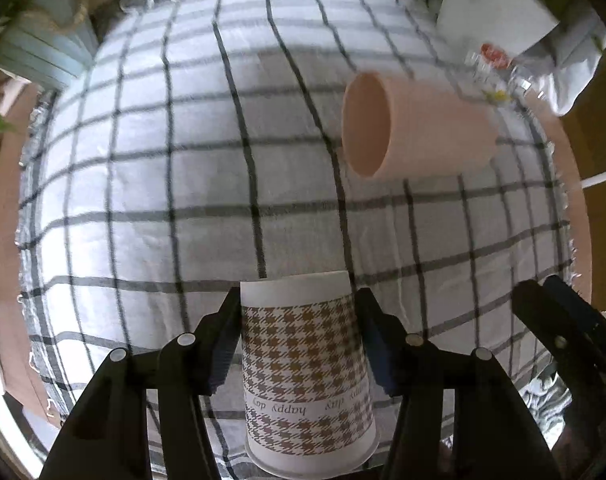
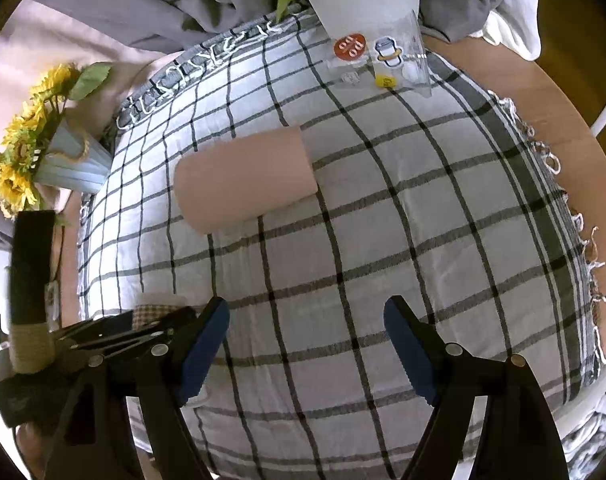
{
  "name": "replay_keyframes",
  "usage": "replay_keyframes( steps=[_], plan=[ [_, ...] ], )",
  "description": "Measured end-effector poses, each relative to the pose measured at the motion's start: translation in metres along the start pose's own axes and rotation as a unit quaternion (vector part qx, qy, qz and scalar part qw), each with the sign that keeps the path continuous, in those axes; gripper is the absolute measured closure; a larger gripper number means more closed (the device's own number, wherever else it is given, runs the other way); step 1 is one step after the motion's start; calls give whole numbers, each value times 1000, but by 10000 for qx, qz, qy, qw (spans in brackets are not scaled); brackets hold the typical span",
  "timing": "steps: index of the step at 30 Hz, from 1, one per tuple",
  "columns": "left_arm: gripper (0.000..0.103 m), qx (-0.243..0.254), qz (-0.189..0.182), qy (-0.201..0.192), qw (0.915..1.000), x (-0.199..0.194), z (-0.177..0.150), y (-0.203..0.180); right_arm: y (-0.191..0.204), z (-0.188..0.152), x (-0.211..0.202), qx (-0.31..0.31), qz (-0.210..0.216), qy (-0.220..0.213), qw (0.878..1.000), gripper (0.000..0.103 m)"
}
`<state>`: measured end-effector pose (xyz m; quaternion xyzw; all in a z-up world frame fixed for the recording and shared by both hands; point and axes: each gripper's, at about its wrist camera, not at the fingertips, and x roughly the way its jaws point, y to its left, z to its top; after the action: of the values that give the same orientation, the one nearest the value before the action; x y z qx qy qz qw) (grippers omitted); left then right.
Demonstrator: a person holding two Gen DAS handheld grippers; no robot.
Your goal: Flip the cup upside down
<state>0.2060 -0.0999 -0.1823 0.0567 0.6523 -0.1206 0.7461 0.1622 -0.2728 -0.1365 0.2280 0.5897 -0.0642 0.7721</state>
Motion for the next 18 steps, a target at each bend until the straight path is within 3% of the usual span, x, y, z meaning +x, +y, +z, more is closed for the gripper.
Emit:
replay_keyframes(
  steps=[8, 11, 15, 18],
  plan=[
    [47, -78, -236, -1302, 9912, -36, 6, 8, 13, 2, -18, -226, -31, -376, 9990, 23],
    [47, -63, -413, -1735, 9839, -37, 23, 3, 16, 3, -20, -281, -101, -461, 9985, 23],
    [47, 122, -182, -2226, 9747, -24, 30, 1, 19, 4, -17, -364, -292, -623, 9970, 23],
    [47, 151, -256, -2572, 9659, -19, 25, 7, 20, 2, -12, -430, -450, -702, 9956, 23]
  ],
)
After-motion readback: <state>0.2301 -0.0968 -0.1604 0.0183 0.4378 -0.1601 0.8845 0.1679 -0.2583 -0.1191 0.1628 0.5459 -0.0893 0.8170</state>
